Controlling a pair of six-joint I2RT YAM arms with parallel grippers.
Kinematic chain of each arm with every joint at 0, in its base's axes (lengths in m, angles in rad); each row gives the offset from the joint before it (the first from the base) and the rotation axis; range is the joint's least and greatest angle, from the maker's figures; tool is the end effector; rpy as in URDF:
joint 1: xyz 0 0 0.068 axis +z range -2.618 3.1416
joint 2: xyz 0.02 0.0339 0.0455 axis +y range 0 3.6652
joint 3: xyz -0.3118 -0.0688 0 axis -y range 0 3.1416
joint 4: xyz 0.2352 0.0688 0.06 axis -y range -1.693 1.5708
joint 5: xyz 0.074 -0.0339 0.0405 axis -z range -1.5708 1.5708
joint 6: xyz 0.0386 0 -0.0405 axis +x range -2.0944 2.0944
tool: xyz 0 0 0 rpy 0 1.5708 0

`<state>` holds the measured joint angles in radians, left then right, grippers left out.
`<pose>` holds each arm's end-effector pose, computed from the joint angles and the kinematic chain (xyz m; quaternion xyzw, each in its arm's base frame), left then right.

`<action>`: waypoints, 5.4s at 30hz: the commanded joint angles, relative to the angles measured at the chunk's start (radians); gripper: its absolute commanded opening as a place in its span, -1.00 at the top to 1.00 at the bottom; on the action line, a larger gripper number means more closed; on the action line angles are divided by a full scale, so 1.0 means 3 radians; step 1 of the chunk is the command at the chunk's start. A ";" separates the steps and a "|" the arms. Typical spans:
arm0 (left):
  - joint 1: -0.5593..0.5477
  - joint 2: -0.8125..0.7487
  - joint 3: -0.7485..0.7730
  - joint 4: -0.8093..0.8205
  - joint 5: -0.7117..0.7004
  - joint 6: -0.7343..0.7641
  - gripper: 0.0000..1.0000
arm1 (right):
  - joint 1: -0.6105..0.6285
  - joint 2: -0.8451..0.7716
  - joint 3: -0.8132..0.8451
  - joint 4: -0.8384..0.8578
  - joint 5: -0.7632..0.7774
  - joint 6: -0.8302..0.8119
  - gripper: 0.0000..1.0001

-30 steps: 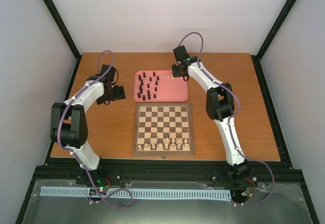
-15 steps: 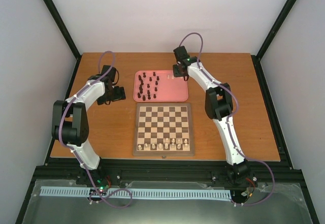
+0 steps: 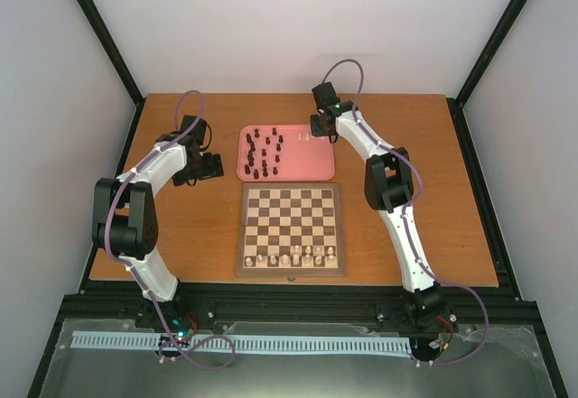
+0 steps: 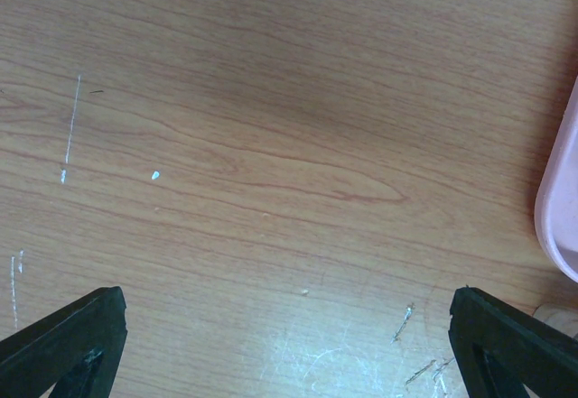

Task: Set up the chess pieces on the board
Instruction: Pick up the chess piece from the storage box, then place the chess piece on the chessboard.

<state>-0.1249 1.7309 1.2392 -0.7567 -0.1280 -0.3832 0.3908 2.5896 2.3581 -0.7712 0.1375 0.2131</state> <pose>0.3389 -0.0376 0.2567 -0.1370 0.9755 0.0208 0.1709 0.5462 0.2193 0.1868 -0.0658 0.9556 0.0202 0.2865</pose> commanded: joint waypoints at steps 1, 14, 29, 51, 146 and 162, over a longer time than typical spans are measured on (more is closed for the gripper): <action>-0.0014 0.0050 0.0118 -0.0008 -0.0040 0.0057 -0.99 | -0.0047 0.0118 0.0147 0.0023 -0.0095 -0.0036 0.31; -0.0013 0.0073 0.0135 -0.0002 -0.0034 0.0055 -0.99 | -0.0050 0.0193 0.0177 -0.0064 -0.0141 -0.0056 0.38; -0.0013 0.0089 0.0128 0.0011 -0.0028 0.0053 -0.99 | -0.0050 0.0251 0.0283 -0.0070 -0.0145 -0.0065 0.65; -0.0013 0.0039 0.0108 0.0021 -0.0005 0.0037 -0.99 | 0.0162 -0.1159 -0.1215 0.0129 -0.0276 -0.0053 0.94; -0.0013 -0.0169 -0.0035 0.0122 0.0050 0.0004 -1.00 | 0.2487 -0.2724 -0.3986 0.0596 -0.0074 0.0901 0.84; -0.0013 -0.0162 -0.0023 0.0114 0.0047 0.0007 -0.99 | 0.2476 -0.2677 -0.3958 0.0612 -0.0103 0.0842 0.73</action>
<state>-0.1249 1.6836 1.2221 -0.7330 -0.1120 -0.3817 1.1282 1.7641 1.1515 -0.5877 0.0952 0.4717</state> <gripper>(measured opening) 0.997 0.135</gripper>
